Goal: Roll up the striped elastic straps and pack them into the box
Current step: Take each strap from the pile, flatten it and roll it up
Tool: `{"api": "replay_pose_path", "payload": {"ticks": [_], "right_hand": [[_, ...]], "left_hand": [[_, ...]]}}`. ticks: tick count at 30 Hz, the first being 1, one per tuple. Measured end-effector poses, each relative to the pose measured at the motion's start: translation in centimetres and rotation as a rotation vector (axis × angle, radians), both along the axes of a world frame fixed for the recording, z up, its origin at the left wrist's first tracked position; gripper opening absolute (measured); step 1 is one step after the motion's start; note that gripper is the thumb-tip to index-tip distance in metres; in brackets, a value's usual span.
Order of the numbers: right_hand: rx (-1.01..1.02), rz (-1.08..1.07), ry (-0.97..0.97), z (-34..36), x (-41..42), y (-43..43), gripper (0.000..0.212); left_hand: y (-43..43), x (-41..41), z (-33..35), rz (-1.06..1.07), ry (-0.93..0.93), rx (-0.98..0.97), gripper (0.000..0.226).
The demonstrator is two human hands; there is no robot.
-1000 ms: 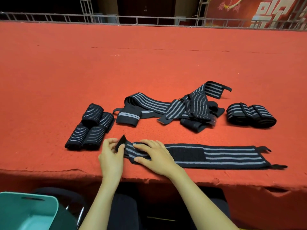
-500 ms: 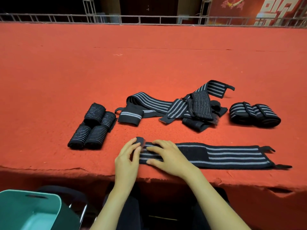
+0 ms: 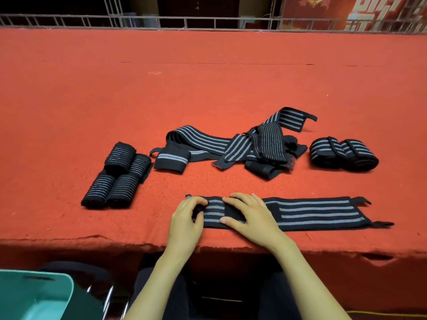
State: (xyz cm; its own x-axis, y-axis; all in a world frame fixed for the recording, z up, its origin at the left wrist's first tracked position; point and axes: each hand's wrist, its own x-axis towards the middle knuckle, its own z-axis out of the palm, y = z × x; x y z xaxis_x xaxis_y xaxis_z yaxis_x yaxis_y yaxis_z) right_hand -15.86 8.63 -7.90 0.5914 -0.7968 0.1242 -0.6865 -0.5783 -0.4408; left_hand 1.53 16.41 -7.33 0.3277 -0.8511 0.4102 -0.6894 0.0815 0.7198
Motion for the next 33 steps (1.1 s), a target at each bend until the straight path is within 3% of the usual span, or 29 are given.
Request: {"api": "replay_pose_path", "payload": {"ticks": [5, 7, 11, 17, 23, 33], "right_hand": [[-0.007, -0.014, -0.019, -0.1, 0.1, 0.2, 0.072], [-0.012, -0.02, -0.023, 0.0, 0.2, 0.3, 0.068], [-0.02, -0.033, -0.03, 0.2, 0.2, 0.4, 0.056], [-0.02, -0.024, -0.02, 0.3, 0.1, 0.6, 0.071], [-0.015, -0.03, -0.015, 0.4, 0.1, 0.6, 0.057], [-0.004, 0.004, -0.029, 0.3, 0.0, 0.5, 0.067]], "left_hand": [[0.1, -0.3, 0.4, -0.07, -0.012, 0.086, 0.025], [0.1, 0.1, 0.8, -0.069, 0.054, 0.098, 0.016], [-0.1, 0.8, 1.2, -0.007, 0.243, 0.158, 0.022], [-0.7, -0.4, 1.1, 0.202, -0.004, 0.219, 0.021], [-0.4, -0.4, 0.9, 0.182, -0.092, 0.086, 0.008], [-0.6, 0.6, 1.0, 0.049, 0.073, 0.177, 0.011]]}}
